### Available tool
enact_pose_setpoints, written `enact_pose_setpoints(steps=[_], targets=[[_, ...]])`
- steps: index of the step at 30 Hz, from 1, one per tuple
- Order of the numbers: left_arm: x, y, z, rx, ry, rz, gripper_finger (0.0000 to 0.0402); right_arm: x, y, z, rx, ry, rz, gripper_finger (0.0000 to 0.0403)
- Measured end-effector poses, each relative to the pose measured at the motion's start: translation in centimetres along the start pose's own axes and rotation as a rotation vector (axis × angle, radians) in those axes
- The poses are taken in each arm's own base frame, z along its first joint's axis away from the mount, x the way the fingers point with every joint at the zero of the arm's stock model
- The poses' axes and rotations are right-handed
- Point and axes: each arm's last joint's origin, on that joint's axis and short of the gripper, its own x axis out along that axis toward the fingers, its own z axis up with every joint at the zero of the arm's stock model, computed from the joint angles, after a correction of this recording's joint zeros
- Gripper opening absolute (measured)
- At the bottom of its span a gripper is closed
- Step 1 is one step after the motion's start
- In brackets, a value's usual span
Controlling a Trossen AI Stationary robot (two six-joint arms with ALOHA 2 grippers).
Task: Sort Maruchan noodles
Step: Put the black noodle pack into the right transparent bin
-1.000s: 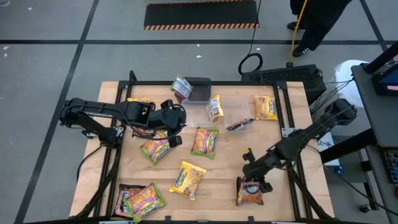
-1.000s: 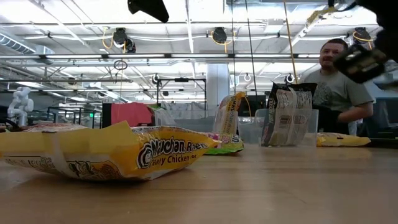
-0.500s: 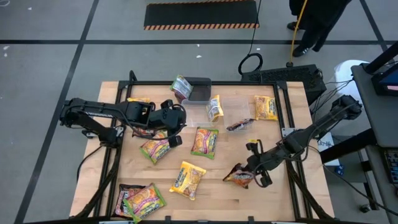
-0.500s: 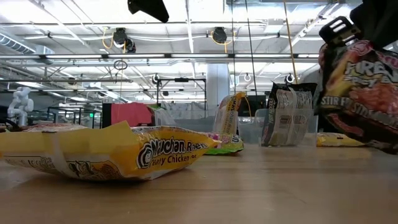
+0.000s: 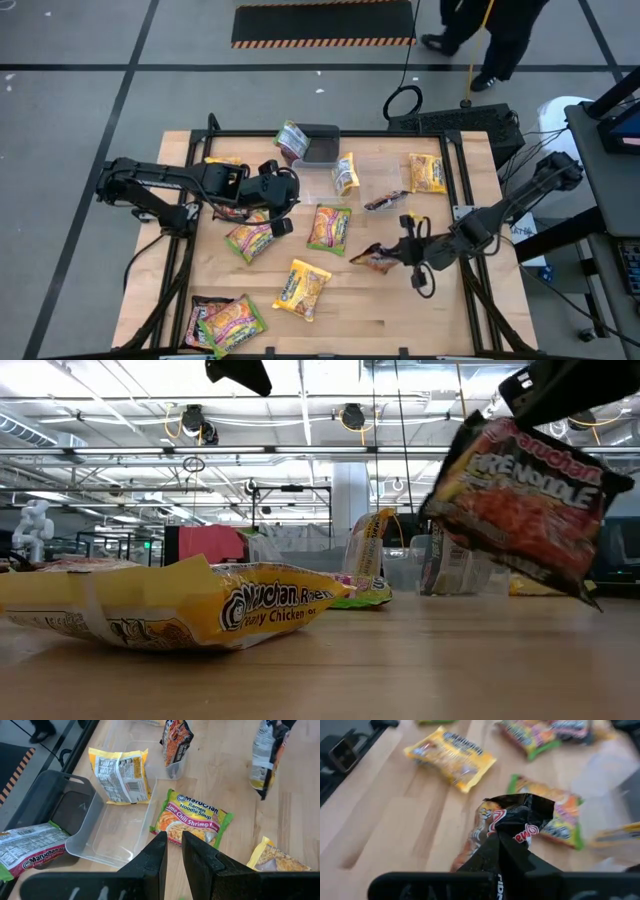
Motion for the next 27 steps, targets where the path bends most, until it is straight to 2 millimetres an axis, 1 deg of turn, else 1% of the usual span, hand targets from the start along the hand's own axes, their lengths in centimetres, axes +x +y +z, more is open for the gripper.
enact_pose_setpoints(steps=[9,12,20,23,27], targets=[[0.0,0.0,0.0,-0.003,0.0,0.0,0.0065,-1.5,-1.1,0.6,-0.024,-0.103,-0.19,0.0],[0.0,0.0,0.0,-0.01,0.0,0.0,0.0065,-2.1,-1.4,1.0,-0.032,-0.148,-0.226,0.0],[0.0,0.0,0.0,-0.015,-0.001,0.0,0.0065,-3.8,-1.9,2.4,-0.081,-0.298,-0.227,0.0],[0.0,0.0,0.0,-0.02,-0.001,0.0,0.0065,-4.0,-2.0,2.4,-0.082,-0.301,-0.217,0.0],[0.0,0.0,0.0,-0.026,-0.001,0.0,0.0065,-3.9,-1.9,2.1,-0.092,-0.277,-0.154,0.0]])
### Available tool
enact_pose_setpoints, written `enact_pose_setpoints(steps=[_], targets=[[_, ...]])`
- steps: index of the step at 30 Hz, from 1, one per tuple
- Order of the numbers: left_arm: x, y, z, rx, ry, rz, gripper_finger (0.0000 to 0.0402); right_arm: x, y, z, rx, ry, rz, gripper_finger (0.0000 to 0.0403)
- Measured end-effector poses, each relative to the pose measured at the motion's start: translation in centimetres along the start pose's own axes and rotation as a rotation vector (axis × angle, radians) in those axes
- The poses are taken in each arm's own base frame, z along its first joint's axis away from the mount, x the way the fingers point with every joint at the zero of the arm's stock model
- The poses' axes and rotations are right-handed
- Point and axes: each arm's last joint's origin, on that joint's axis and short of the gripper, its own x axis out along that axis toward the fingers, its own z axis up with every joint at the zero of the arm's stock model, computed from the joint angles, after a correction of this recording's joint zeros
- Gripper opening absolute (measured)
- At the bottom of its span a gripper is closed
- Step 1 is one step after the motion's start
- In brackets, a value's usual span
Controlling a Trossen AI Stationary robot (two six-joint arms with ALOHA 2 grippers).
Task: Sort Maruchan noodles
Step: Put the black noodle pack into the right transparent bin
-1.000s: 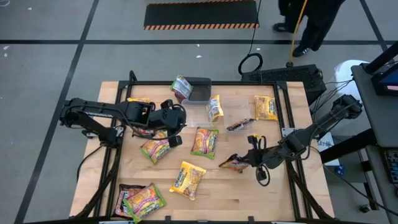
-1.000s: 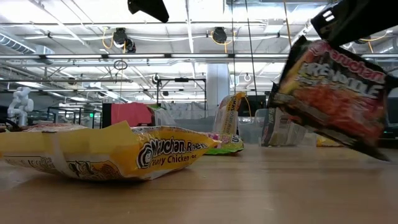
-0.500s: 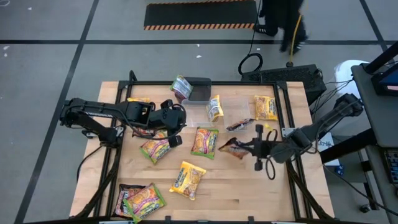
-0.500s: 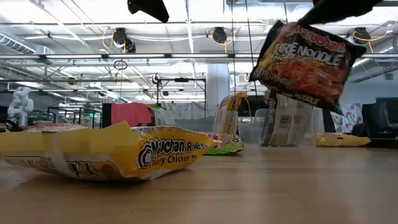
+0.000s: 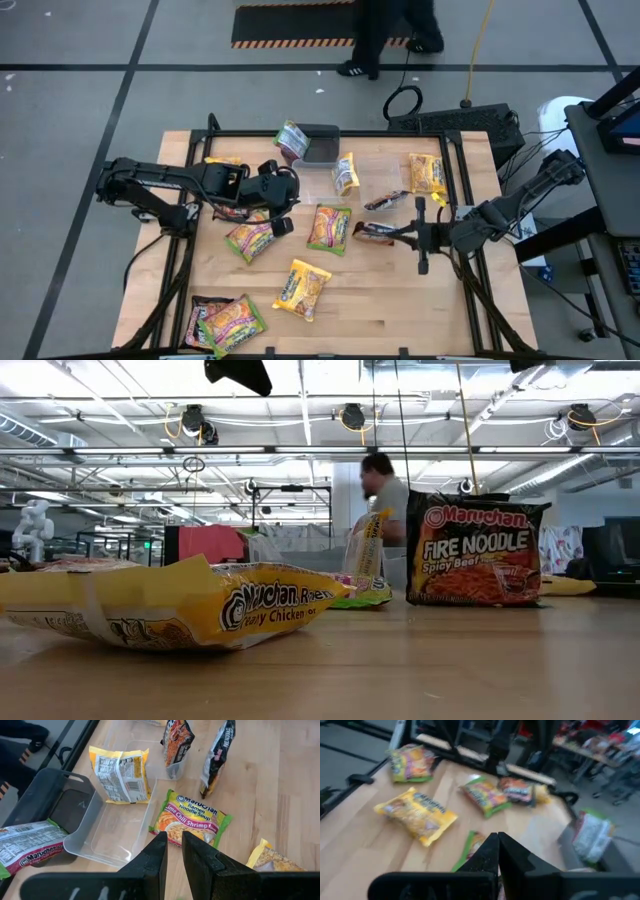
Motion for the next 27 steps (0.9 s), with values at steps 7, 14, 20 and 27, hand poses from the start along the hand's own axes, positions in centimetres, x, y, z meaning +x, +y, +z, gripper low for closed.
enact_pose_setpoints(steps=[7,14,20,27], targets=[[0.0,0.0,0.0,0.0,0.0,0.0,0.0065,0.0,0.1,-1.1,0.155,0.097,0.009,0.0],[0.0,0.0,0.0,0.01,0.0,0.0,0.0065,0.2,0.4,-2.8,0.173,0.266,-0.016,0.003],[0.0,0.0,0.0,0.016,0.0,0.0,0.0065,0.2,0.5,-3.5,0.149,0.337,0.011,0.0089],[0.0,0.0,0.0,0.017,0.0,0.0,0.0065,-0.5,0.4,-5.1,0.095,0.518,0.069,0.0125]])
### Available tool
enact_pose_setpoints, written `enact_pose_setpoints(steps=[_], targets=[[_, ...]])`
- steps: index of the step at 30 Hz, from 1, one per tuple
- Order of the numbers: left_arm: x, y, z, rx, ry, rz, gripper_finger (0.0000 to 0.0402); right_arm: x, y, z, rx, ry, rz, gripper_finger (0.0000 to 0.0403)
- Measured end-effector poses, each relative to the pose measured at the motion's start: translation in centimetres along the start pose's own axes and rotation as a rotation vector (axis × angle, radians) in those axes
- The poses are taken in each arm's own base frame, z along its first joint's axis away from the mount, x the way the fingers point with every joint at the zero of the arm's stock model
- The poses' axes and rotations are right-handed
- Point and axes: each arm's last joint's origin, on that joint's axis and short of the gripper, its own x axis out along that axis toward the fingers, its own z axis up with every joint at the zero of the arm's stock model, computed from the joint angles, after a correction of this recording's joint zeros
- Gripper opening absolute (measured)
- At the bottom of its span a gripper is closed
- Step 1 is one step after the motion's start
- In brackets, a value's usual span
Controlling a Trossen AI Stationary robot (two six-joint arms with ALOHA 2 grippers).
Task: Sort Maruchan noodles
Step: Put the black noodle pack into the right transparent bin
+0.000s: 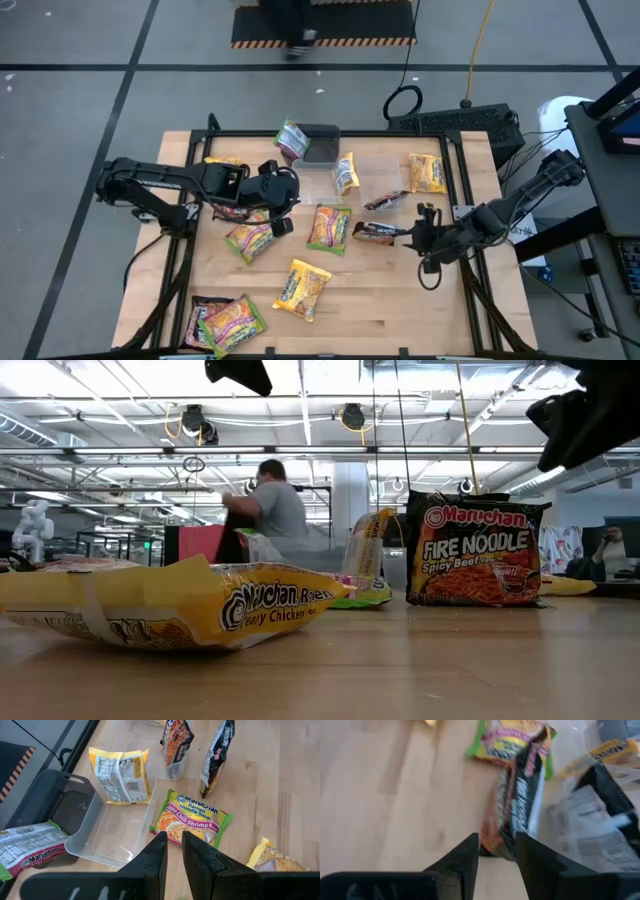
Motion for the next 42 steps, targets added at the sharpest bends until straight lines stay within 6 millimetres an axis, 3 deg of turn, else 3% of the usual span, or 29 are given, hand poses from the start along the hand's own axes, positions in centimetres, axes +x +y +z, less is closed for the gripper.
enact_pose_setpoints(steps=[6,13,33,37,42], targets=[[0.0,0.0,0.0,0.001,0.0,0.0,0.0065,0.0,-0.3,-0.5,-0.132,0.044,-0.044,0.0122],[0.0,0.0,0.0,-0.001,0.0,0.0,0.0065,0.4,-0.8,-0.4,-0.13,0.073,-0.074,0.0122],[0.0,0.0,0.0,-0.01,0.0,0.0,0.0065,4.6,-1.6,0.0,-0.139,0.284,-0.046,0.0117],[0.0,0.0,0.0,-0.011,0.0,0.0,0.0065,5.3,-1.9,0.1,-0.125,0.3,-0.059,0.0092],[0.0,0.0,0.0,-0.013,0.0,0.0,0.0065,5.7,-2.0,0.5,-0.128,0.276,-0.006,0.0021]])
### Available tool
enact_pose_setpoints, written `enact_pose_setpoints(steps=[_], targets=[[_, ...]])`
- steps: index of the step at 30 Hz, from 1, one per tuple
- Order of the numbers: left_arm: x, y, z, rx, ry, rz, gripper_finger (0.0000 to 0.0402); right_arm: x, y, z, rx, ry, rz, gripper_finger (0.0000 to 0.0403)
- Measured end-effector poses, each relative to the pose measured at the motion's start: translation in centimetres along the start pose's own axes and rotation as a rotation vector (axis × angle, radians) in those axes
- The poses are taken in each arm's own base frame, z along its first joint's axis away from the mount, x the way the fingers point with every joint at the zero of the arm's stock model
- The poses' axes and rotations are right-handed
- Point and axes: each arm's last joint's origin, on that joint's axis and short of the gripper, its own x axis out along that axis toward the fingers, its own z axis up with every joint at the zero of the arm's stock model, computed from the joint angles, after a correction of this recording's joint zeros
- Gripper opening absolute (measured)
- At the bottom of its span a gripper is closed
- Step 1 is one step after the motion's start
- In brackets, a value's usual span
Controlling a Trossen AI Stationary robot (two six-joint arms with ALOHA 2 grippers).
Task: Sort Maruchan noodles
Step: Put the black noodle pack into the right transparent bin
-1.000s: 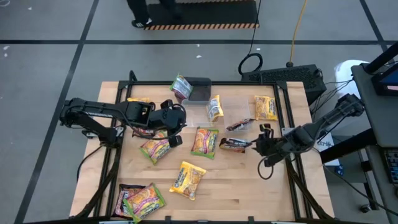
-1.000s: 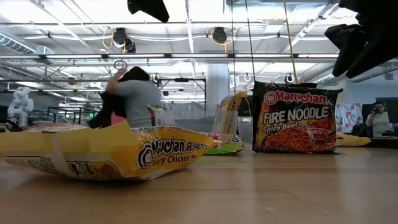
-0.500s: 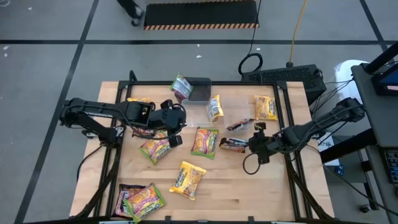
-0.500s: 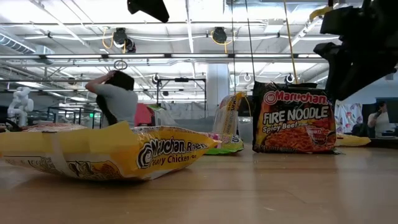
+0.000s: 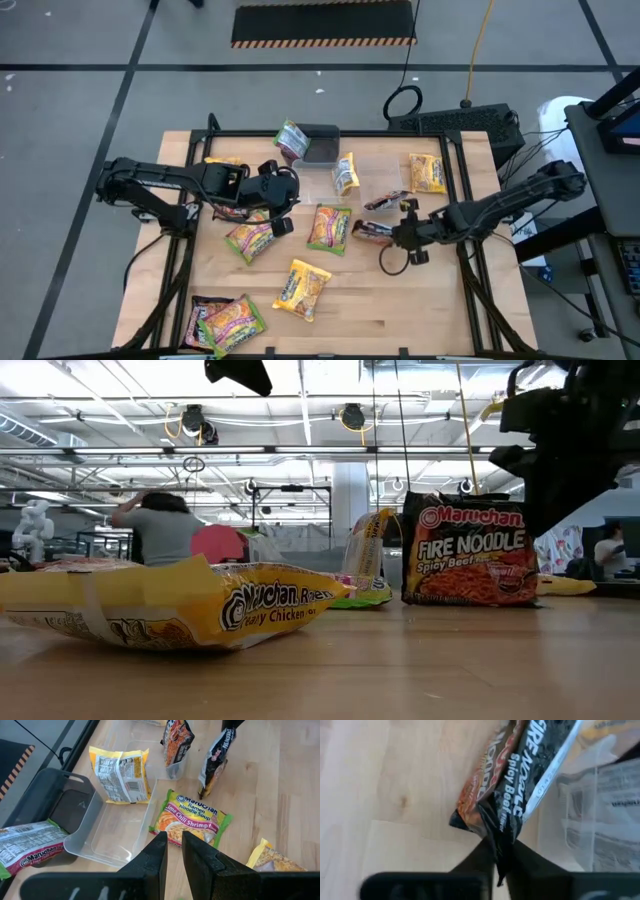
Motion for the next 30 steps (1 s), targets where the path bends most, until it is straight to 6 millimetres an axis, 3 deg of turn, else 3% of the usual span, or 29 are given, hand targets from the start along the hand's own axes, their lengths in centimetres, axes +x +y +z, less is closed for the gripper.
enact_pose_setpoints(steps=[2,17,30], targets=[[0.0,0.0,0.0,0.0,0.0,0.0,0.0065,0.0,-0.1,0.1,0.01,-0.011,0.018,0.0006],[0.0,0.0,0.0,-0.003,0.0,0.0,0.0065,-0.5,-0.2,0.1,0.03,-0.039,0.042,0.0],[0.0,0.0,0.0,-0.012,0.0,0.0,0.0065,-4.4,-1.3,1.2,0.066,-0.131,0.04,0.0]])
